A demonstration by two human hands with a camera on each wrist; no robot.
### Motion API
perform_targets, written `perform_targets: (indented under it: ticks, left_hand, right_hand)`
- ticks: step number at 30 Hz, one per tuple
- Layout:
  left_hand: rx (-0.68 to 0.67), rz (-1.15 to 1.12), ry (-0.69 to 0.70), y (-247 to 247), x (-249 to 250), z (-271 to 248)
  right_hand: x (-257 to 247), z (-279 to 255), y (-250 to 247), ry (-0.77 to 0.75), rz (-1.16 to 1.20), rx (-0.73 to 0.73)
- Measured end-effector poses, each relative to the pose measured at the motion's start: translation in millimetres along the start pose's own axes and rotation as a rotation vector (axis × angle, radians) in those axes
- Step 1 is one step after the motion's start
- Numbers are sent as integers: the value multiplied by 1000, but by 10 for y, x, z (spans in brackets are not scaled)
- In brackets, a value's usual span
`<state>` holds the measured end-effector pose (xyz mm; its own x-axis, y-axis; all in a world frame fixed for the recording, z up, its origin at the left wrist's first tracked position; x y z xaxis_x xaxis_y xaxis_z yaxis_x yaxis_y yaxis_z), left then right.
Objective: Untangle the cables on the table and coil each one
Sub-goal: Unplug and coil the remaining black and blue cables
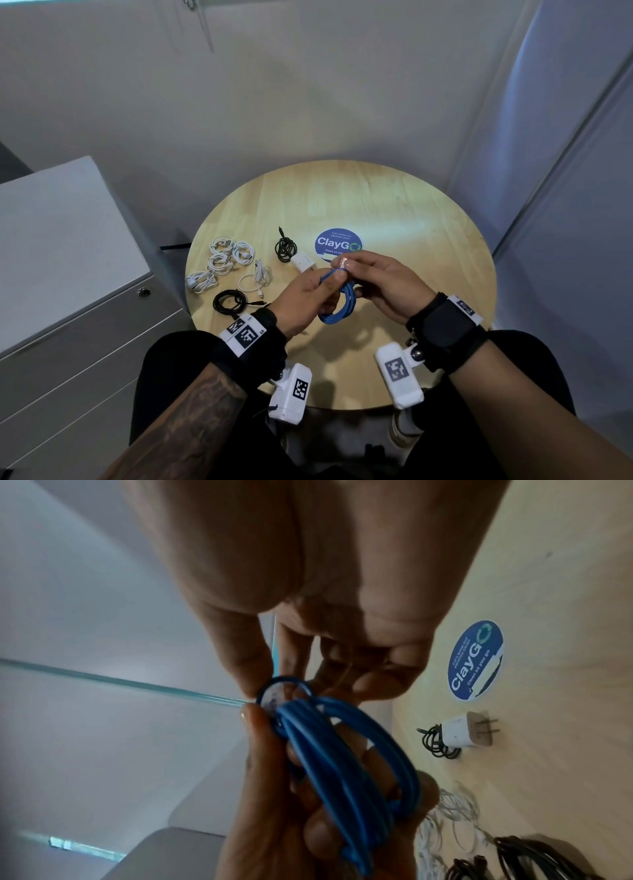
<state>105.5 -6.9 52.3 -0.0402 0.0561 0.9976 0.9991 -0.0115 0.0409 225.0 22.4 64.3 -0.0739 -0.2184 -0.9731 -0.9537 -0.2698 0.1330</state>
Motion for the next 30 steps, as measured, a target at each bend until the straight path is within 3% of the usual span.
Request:
perform_targets:
  ticks: [3,6,11,15,19,22,25,30]
  left_hand:
    - [13,-8,-28,-12,-6,28]
    - [90,-68,-98,-40,-17,96]
    - [91,49,-29,42,-5,125]
    - [121,154,74,51,-43,116]
    - [251,151,135,-42,-22,131]
    - [380,35,127,-173,-19,142]
    - [399,-47,125,-158,18,169]
    - [427,189,268,-81,87,152]
  right_hand:
    - [-83,31,-107,-152,-161,127]
    - [-233,86,-232,-216,-93,355]
    - [-388,106,-312,-296,-47,494]
    - [-295,129,-373,-245,15,581]
    - [-271,199,-336,-238,37,518]
    - [-253,177,-255,-336,-130,406]
    - [-101,112,-98,-358,-274,340]
    - [22,90,-58,-159,-59,356]
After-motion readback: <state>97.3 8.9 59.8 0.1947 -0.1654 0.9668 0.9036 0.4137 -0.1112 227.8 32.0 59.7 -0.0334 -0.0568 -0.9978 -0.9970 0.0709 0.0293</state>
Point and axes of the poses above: each hand's wrist, its own z-axis towards the middle knuckle, its own y-axis out of the palm, x = y × z, the point moved 6 cm from there along z, towards the middle knuckle, and after that the axes turned 14 degrees about x, right-handed, at the moved point
